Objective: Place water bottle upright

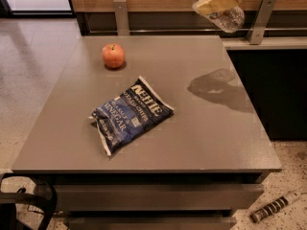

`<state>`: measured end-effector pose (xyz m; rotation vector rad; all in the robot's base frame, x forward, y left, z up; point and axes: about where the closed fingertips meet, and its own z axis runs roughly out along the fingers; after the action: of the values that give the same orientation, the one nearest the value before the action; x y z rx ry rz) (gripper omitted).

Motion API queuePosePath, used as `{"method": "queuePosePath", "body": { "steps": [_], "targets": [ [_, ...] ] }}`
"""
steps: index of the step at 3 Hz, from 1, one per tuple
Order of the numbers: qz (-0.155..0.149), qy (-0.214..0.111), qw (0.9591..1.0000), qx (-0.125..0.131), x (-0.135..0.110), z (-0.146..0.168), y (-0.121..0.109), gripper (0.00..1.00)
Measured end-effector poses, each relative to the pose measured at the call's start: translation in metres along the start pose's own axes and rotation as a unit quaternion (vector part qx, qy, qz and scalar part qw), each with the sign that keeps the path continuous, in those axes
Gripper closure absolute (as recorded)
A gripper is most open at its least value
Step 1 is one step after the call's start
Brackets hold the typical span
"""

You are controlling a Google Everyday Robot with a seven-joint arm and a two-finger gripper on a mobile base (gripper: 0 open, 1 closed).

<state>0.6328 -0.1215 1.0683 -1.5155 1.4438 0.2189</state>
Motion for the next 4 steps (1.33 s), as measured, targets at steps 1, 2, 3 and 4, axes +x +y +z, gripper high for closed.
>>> {"method": "queuePosePath", "body": {
  "steps": [1, 2, 3, 4],
  "targets": [
    [0.043, -0.051, 0.9976, 0.019, -0.005, -0.003, 0.007, 1.0],
    [0.078, -0.092, 0.9923, 0.026, -0.011, 0.004, 0.015, 1.0],
    [0.116, -0.14, 0.9829, 0.033, -0.009, 0.021, 0.023, 1.0],
    [0.162, -0.189, 0.9681, 0.031, -0.002, 0.05, 0.031, 1.0]
  ]
}}
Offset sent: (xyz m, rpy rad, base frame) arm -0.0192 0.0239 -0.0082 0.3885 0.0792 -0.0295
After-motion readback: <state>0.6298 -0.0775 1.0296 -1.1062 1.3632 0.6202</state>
